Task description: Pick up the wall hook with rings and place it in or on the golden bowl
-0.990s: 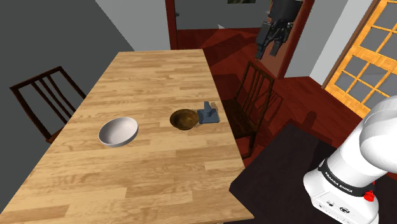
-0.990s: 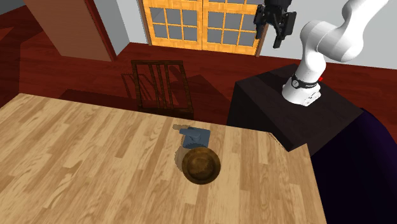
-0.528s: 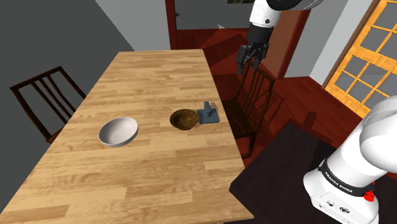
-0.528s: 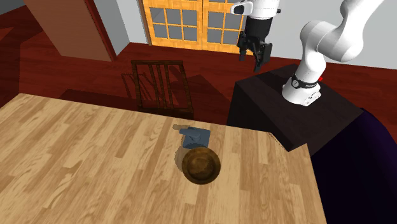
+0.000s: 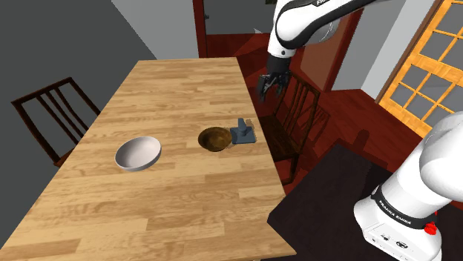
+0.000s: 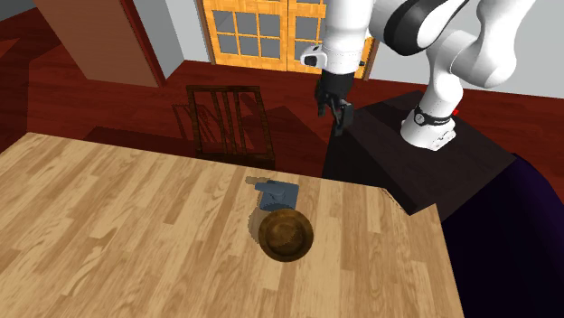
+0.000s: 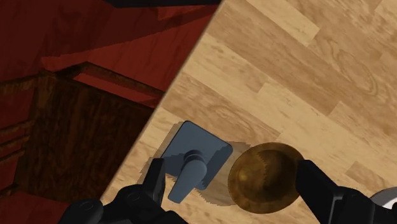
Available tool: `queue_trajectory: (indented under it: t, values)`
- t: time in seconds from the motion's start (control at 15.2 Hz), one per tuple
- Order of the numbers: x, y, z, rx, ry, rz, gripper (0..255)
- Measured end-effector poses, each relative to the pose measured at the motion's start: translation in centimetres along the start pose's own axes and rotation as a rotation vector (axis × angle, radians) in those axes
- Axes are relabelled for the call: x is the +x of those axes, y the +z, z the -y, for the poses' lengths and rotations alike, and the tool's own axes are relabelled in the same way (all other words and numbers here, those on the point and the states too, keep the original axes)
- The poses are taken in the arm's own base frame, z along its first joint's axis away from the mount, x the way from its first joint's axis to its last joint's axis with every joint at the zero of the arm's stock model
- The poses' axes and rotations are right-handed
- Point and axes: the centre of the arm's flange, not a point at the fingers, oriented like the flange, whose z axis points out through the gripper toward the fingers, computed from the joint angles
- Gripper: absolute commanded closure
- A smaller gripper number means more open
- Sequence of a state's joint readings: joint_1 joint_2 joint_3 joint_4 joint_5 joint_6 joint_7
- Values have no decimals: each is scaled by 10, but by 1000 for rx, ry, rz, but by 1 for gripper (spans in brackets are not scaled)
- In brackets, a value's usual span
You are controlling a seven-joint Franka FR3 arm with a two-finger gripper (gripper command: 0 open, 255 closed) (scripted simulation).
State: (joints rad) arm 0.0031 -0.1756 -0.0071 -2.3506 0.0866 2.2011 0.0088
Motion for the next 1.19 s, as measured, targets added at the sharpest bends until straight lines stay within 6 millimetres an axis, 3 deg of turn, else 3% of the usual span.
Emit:
queue_trajectory:
  t: [1.19]
  values:
    - [134, 204, -8, -76, 15, 32, 0]
